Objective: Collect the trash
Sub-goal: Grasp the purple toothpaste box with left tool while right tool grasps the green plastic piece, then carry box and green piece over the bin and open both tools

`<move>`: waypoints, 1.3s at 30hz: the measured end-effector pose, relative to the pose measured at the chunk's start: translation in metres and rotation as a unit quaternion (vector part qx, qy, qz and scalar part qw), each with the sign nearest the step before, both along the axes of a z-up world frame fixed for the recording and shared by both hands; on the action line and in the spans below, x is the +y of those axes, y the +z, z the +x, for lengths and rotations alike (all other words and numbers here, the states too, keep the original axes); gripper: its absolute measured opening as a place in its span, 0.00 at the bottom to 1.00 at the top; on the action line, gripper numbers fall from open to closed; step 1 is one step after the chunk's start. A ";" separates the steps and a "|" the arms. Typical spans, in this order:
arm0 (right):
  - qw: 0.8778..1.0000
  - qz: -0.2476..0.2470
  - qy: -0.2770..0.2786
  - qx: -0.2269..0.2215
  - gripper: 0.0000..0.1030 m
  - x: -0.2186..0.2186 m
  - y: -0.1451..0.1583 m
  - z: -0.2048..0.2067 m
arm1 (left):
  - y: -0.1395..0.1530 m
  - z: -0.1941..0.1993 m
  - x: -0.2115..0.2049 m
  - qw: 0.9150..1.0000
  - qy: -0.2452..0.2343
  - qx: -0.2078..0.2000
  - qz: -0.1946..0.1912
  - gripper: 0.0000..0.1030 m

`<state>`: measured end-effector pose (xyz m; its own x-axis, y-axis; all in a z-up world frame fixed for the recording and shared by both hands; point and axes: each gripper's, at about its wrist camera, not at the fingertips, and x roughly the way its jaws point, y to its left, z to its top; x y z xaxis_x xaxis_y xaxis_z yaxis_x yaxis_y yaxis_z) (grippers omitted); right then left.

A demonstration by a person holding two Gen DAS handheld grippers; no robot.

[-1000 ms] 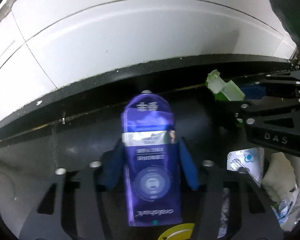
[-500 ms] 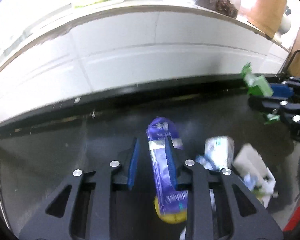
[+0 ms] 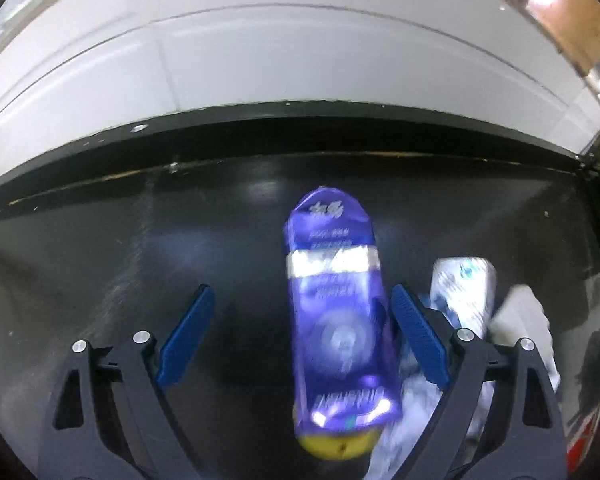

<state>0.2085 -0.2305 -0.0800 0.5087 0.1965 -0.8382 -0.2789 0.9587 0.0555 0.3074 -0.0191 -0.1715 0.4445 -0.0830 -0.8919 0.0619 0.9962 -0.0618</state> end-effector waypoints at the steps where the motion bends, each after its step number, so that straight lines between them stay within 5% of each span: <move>1: 1.000 0.001 -0.003 0.002 0.32 -0.002 -0.002 0.002 | -0.001 0.002 0.000 1.000 -0.002 -0.003 0.003 0.85; 5: 1.000 0.002 -0.007 0.006 0.32 -0.002 -0.007 0.004 | -0.012 0.015 -0.018 1.000 -0.024 0.005 0.019 0.84; 9: 1.000 0.003 -0.005 0.013 0.32 0.000 -0.012 0.011 | -0.016 0.014 -0.023 0.999 -0.033 -0.001 0.031 0.49; 17: 1.000 0.007 0.006 0.005 0.32 0.011 -0.004 0.013 | 0.022 -0.011 -0.010 0.998 -0.034 -0.039 0.025 0.49; 24: 1.000 0.011 0.026 -0.011 0.32 0.037 0.014 -0.004 | 0.083 -0.094 -0.011 0.995 -0.033 -0.084 0.029 0.49; 39: 0.991 0.013 0.131 -0.012 0.32 0.162 0.028 -0.094 | 0.114 -0.275 0.121 0.991 0.080 -0.096 0.040 0.49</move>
